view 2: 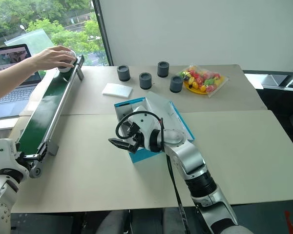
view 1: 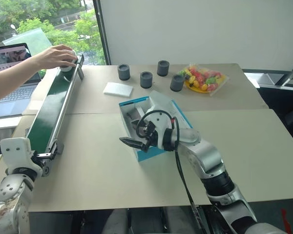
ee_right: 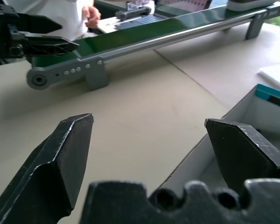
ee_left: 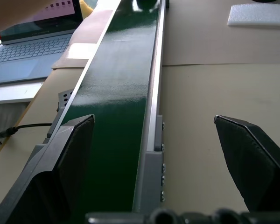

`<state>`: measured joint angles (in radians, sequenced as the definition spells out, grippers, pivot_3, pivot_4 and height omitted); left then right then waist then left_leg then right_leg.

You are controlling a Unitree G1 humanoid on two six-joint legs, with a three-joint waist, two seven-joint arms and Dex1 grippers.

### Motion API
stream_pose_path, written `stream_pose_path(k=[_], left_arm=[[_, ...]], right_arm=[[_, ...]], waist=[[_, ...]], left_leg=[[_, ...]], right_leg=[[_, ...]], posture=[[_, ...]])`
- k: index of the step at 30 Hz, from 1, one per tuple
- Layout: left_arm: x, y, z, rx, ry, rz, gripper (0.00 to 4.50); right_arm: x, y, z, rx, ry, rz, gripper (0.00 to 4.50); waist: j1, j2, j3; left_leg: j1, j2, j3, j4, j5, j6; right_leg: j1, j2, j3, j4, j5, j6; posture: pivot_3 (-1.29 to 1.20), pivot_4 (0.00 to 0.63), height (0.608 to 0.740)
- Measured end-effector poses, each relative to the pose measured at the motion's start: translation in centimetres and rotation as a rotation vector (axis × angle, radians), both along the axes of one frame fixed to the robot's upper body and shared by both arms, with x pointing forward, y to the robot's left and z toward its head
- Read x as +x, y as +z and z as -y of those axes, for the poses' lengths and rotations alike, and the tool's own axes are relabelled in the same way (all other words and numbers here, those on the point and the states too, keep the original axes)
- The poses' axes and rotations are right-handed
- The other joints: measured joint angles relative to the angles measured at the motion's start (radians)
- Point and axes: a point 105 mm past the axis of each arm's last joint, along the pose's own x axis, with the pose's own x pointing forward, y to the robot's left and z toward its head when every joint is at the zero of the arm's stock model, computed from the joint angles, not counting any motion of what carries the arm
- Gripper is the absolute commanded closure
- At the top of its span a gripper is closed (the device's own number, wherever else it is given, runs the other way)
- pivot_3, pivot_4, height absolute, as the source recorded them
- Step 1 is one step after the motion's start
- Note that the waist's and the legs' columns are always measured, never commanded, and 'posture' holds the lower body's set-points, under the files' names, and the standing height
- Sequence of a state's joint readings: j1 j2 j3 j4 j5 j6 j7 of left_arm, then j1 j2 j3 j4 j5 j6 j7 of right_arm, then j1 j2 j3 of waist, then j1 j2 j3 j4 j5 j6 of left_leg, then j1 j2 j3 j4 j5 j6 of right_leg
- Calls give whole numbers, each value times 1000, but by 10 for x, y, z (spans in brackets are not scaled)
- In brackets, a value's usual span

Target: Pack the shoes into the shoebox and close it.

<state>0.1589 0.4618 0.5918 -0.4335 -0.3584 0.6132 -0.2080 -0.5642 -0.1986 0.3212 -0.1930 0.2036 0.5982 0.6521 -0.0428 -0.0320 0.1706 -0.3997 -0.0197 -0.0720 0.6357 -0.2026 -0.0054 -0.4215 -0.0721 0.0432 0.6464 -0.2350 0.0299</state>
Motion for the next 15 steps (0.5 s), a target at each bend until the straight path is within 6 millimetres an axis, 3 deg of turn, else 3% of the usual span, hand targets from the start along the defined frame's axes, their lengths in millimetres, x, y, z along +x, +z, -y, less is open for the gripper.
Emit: stream_pose_path(k=[15], left_arm=[[4, 2, -7, -115, 9, 20, 113]], right_arm=[[-8, -8, -6, -58, 51, 7, 0]], waist=[[-1, 0, 0]], left_leg=[[0, 0, -1, 0, 0, 0]], right_leg=[[0, 0, 0, 0, 0, 0]], posture=[[0, 150, 740]])
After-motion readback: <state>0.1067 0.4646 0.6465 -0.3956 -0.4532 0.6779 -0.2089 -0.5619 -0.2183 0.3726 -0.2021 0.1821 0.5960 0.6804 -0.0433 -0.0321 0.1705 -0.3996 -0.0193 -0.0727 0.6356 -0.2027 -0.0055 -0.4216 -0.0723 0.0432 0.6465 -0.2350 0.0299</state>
